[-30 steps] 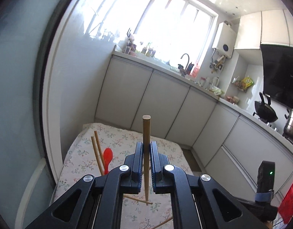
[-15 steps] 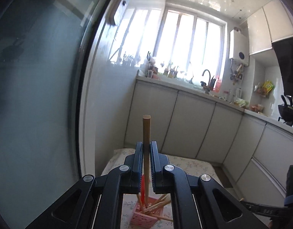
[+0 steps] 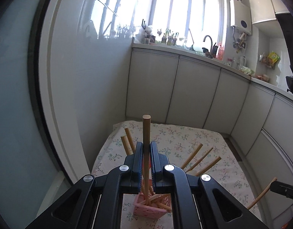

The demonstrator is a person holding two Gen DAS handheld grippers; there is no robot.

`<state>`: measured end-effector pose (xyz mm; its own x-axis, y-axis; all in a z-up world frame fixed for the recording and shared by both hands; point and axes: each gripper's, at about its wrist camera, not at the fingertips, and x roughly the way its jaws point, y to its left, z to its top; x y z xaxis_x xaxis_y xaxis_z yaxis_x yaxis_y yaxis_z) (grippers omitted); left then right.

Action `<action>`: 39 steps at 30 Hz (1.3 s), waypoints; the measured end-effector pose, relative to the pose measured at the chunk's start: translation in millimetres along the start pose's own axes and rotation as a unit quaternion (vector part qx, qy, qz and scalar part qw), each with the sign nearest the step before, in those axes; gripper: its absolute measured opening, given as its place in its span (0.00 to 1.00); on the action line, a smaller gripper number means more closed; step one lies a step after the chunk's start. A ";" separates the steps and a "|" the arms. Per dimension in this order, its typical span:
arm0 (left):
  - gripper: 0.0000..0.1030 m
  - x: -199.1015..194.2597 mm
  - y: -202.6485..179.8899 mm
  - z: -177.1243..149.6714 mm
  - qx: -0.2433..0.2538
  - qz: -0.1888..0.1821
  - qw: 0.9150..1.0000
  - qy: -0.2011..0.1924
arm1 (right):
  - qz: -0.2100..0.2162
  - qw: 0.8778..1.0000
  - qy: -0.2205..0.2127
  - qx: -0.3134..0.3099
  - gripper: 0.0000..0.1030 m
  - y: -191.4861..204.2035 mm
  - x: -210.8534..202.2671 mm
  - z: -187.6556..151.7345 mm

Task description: Organize utensils

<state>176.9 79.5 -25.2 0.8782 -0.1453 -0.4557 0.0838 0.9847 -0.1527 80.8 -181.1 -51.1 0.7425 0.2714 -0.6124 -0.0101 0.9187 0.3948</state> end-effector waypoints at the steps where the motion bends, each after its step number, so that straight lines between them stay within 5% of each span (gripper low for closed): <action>1: 0.07 5.5 -0.6 -0.9 -0.001 0.000 1.000 0.005 | 0.000 1.000 -0.002 0.001 0.07 -0.2 -0.8 -0.1; 4: 0.09 20.3 -2.2 -5.7 0.001 -0.007 1.000 0.020 | 0.002 1.000 -0.010 0.002 0.07 0.5 -3.0 0.5; 9: 0.42 13.9 -2.0 -9.3 -0.010 -0.019 0.999 0.033 | 0.005 1.000 -0.027 0.001 0.07 6.1 -7.7 3.8; 12: 0.48 0.9 4.5 -11.6 -0.025 -0.013 0.999 0.036 | 0.009 0.999 -0.041 0.003 0.07 10.3 -13.3 10.0; 19: 0.51 3.9 32.7 -32.0 -0.081 0.016 0.990 0.116 | 0.019 0.993 -0.119 0.003 0.07 33.8 -41.9 40.0; 25: 0.58 8.4 42.0 -42.9 -0.076 0.034 0.985 0.148 | 0.048 0.985 -0.165 0.000 0.07 60.5 -48.7 61.5; 31: 0.59 25.4 49.5 -55.1 -0.071 0.054 0.976 0.199 | 0.061 0.983 -0.170 -0.024 0.07 89.3 -11.9 60.9; 39: 0.59 33.2 52.9 -58.5 -0.069 0.054 0.974 0.211 | 0.060 0.982 -0.170 -0.048 0.07 103.5 51.5 54.4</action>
<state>183.0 121.2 -99.7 0.6049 -0.0965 -0.7904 -0.0876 0.9785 -0.1866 154.4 -87.7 -4.5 0.9125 0.2836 -0.2947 -0.1631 0.9131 0.3738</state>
